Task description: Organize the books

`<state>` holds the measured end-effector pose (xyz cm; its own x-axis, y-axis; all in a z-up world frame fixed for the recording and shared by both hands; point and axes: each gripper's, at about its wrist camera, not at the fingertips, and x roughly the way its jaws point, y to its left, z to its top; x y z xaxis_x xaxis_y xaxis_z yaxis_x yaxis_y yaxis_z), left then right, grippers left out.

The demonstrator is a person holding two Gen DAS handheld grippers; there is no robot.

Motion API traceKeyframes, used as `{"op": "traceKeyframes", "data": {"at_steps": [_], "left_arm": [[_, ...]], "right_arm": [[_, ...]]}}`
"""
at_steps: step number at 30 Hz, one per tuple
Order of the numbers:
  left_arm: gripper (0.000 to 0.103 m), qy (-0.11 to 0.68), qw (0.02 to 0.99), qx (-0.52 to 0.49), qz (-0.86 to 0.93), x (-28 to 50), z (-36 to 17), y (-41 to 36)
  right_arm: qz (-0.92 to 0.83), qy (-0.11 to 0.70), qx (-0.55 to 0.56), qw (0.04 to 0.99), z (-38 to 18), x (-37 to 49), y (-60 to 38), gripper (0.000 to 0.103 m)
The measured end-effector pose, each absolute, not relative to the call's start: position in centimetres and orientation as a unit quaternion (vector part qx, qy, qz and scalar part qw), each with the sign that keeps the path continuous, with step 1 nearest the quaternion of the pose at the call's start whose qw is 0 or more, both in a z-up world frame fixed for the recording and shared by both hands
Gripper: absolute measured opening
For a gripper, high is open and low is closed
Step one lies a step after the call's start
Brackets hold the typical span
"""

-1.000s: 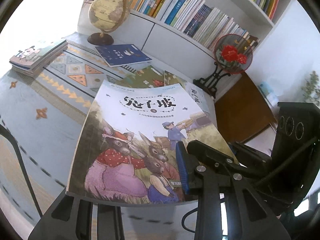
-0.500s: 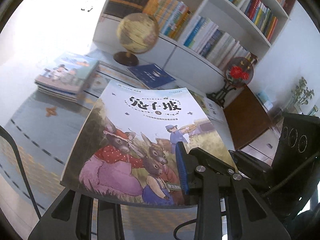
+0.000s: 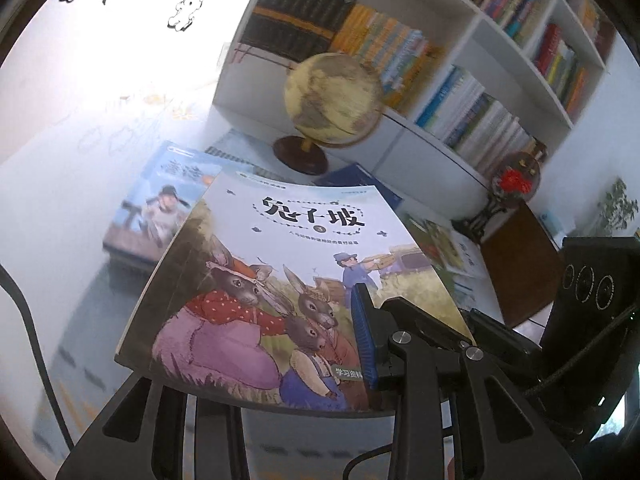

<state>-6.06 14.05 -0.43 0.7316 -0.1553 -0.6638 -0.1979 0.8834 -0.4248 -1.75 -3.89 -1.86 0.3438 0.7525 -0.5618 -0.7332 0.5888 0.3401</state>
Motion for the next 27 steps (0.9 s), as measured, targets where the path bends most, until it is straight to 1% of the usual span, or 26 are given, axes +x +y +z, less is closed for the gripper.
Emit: {"op": "traceKeyframes", "data": {"at_steps": [5, 10, 16, 17, 20, 23, 24, 26, 27], "left_arm": [[0.030, 0.377, 0.890, -0.255, 0.007, -1.5, -3.5, 20.4], [0.030, 0.380, 0.882, -0.279, 0.016, 1.5, -6.5, 25.3], [0.030, 0.391, 0.875, -0.284, 0.009, 3.4, -8.3, 27.7], [0.032, 0.395, 0.872, -0.288, 0.009, 3.5, -8.7, 27.8], [0.033, 0.421, 0.851, -0.314, 0.013, 3.7, -10.5, 28.8], [0.038, 0.432, 0.841, -0.326, 0.014, 3.2, -11.1, 29.5], [0.041, 0.437, 0.837, -0.328, 0.016, 3.0, -11.0, 29.6], [0.045, 0.457, 0.826, -0.327, 0.031, 2.5, -10.4, 30.0], [0.048, 0.463, 0.824, -0.325, 0.037, 2.3, -10.3, 30.2]], "right_arm": [[0.434, 0.370, 0.007, 0.821, -4.1, 2.7, 2.8, 0.037], [0.426, 0.392, -0.001, 0.816, -6.8, 6.9, 8.6, 0.037], [0.421, 0.419, -0.006, 0.804, -9.1, 10.1, 11.8, 0.037], [0.420, 0.425, -0.005, 0.802, -9.4, 10.3, 12.0, 0.037], [0.410, 0.443, -0.011, 0.797, -10.3, 10.6, 12.6, 0.037], [0.401, 0.476, -0.008, 0.783, -11.8, 11.0, 13.3, 0.039], [0.400, 0.485, 0.004, 0.777, -12.2, 11.2, 13.2, 0.040], [0.401, 0.490, 0.023, 0.774, -12.3, 11.3, 13.0, 0.045], [0.402, 0.495, 0.024, 0.770, -12.2, 11.3, 13.1, 0.052]]}}
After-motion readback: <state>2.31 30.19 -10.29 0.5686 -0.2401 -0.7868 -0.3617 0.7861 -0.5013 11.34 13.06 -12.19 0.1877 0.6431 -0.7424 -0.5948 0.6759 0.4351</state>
